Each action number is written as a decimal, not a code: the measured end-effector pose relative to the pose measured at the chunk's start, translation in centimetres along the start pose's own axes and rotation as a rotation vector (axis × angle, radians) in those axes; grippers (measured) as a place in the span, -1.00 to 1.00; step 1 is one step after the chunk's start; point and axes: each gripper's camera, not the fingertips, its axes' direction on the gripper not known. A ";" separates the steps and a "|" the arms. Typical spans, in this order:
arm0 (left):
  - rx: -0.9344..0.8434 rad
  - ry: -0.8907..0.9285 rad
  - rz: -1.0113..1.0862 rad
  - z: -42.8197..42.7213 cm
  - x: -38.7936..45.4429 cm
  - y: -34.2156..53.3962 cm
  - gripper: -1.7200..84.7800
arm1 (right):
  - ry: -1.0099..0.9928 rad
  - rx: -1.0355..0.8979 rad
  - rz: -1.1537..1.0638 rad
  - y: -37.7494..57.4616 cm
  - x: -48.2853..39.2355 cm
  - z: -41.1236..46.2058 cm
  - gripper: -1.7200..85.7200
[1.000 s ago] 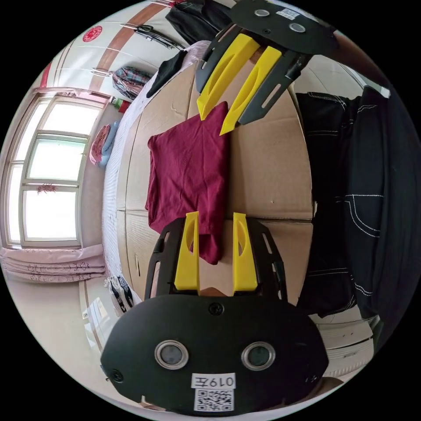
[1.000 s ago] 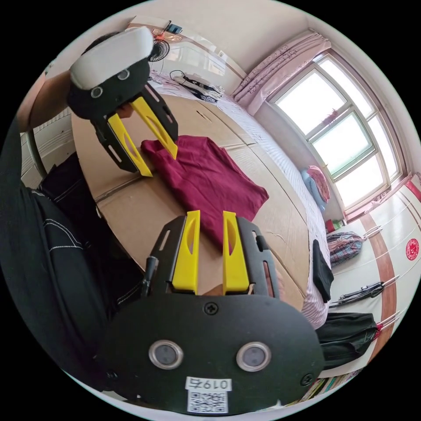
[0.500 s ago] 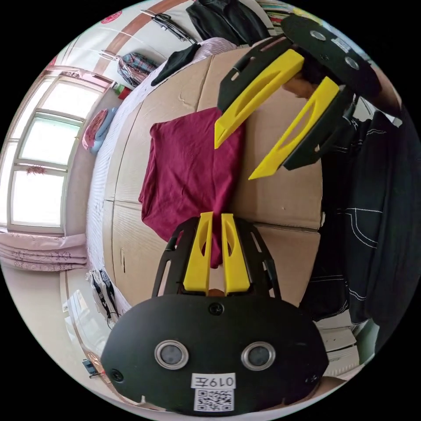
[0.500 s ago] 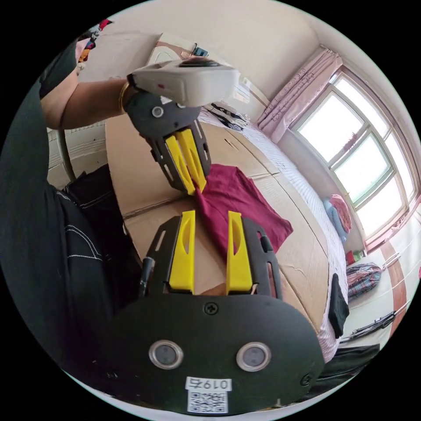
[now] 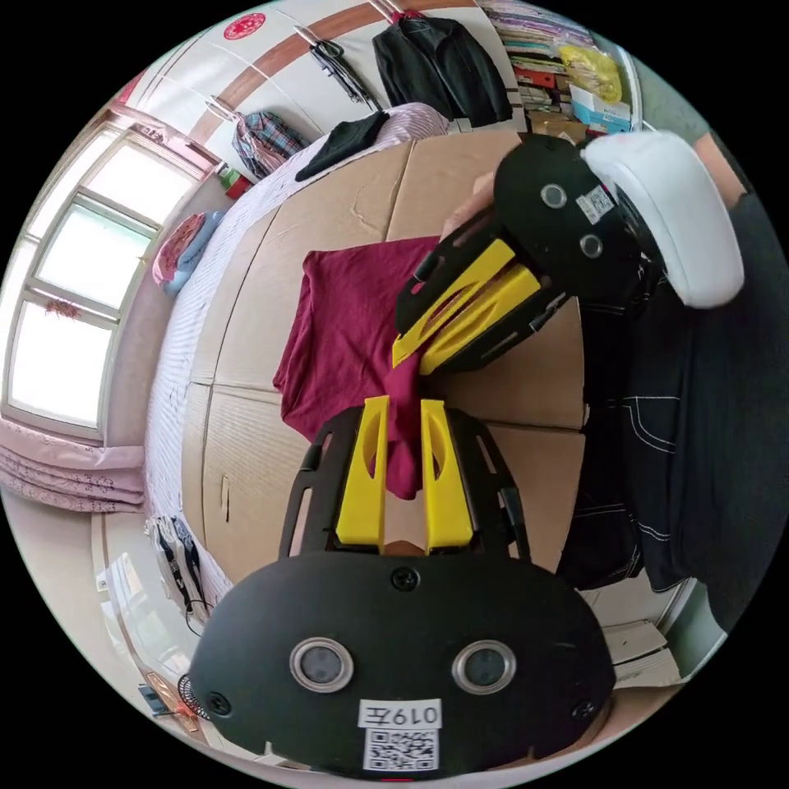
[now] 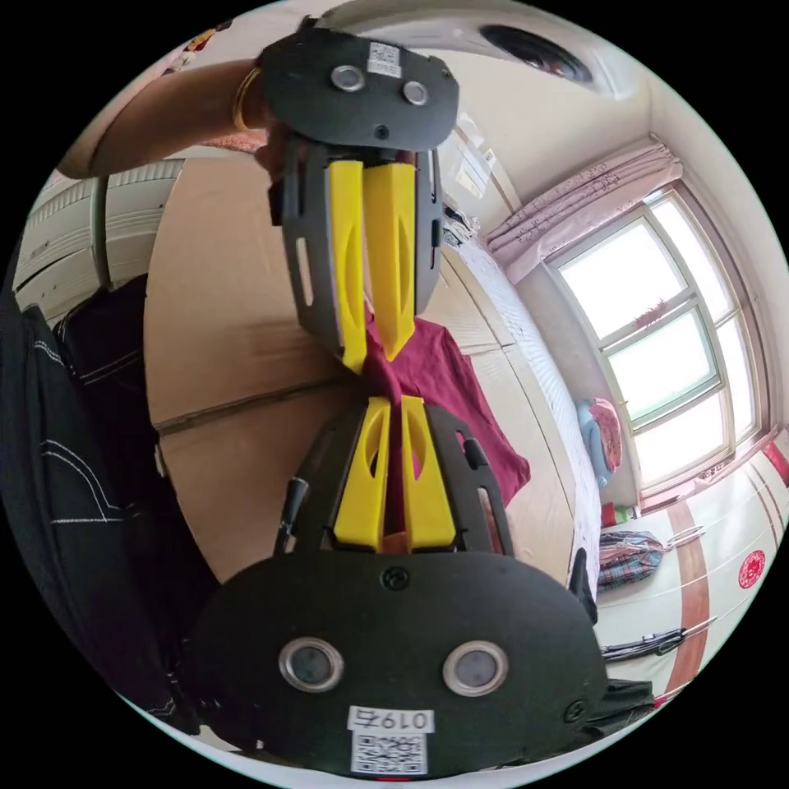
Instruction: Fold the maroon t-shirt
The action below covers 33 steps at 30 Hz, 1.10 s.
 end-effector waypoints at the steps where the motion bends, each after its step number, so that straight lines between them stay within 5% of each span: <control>1: -0.008 -0.030 0.019 0.1 0.5 -0.2 -0.76 | -0.035 -0.003 0.021 -0.6 0.4 -0.2 -0.96; 11: -0.176 -0.440 0.129 4.3 5.3 -5.1 -0.85 | -0.083 0.020 0.087 -7.0 1.0 -4.0 -0.94; 21: -0.090 -0.282 -0.031 2.3 0.2 -7.3 -0.94 | 0.235 -0.140 0.006 -11.3 -4.7 -7.7 -0.72; 29: -0.071 -0.227 -0.056 2.1 -1.9 -9.4 -0.95 | 0.436 -0.265 -0.074 -18.4 -6.6 -9.1 -0.89; 33: -0.095 -0.268 -0.012 2.0 -2.1 -11.2 -0.95 | 0.369 -0.243 -0.043 -22.3 -4.4 -12.7 -0.93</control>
